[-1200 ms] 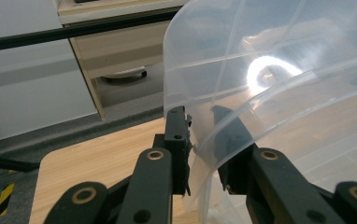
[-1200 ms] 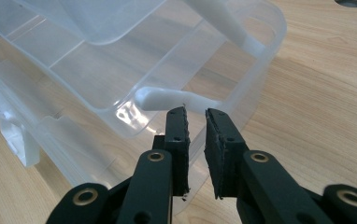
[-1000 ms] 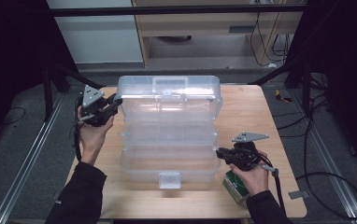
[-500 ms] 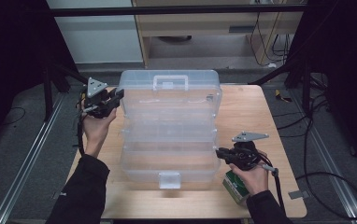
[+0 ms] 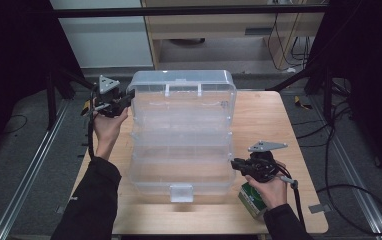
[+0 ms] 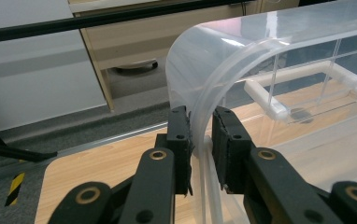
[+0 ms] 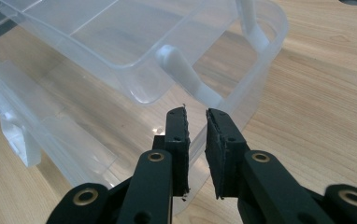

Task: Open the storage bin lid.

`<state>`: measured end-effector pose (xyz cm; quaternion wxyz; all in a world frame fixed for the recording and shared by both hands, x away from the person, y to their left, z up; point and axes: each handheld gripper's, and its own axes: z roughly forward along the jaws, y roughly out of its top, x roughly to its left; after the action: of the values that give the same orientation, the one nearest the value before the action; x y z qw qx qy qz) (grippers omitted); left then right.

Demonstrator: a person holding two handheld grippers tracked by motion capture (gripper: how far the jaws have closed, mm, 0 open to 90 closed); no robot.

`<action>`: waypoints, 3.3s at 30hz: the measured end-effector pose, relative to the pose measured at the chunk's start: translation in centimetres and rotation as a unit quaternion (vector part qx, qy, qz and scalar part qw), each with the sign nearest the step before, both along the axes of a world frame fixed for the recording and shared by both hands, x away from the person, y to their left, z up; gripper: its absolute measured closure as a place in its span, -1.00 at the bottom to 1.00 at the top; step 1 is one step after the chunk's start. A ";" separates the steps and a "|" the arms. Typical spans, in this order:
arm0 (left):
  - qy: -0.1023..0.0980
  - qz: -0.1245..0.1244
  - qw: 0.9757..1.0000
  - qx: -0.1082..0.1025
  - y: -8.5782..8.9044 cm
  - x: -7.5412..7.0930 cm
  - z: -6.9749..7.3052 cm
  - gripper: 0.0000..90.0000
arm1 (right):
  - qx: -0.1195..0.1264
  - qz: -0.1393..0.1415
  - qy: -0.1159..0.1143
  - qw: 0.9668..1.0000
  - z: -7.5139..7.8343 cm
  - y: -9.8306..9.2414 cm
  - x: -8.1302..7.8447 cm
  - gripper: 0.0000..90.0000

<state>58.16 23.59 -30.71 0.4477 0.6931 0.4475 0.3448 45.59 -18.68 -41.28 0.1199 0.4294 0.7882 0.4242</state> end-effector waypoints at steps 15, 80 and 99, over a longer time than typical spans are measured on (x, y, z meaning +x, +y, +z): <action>0.012 0.005 1.000 -0.004 -0.2 2.3 -0.4 0.72 | -0.001 0.001 0.004 1.000 0.0 0.0 0.0 0.75; 0.068 0.036 0.997 -0.008 1.1 8.1 -2.8 0.49 | -0.006 0.007 0.002 1.000 0.0 0.0 0.2 0.74; 0.046 -0.017 0.999 -0.021 5.7 -5.1 -1.6 0.21 | -0.016 0.005 0.009 1.000 0.3 0.2 0.2 0.74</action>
<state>53.06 29.30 -32.27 0.4473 0.7061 0.4627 0.2952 45.83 -18.43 -41.00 0.1179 0.4269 0.7983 0.4082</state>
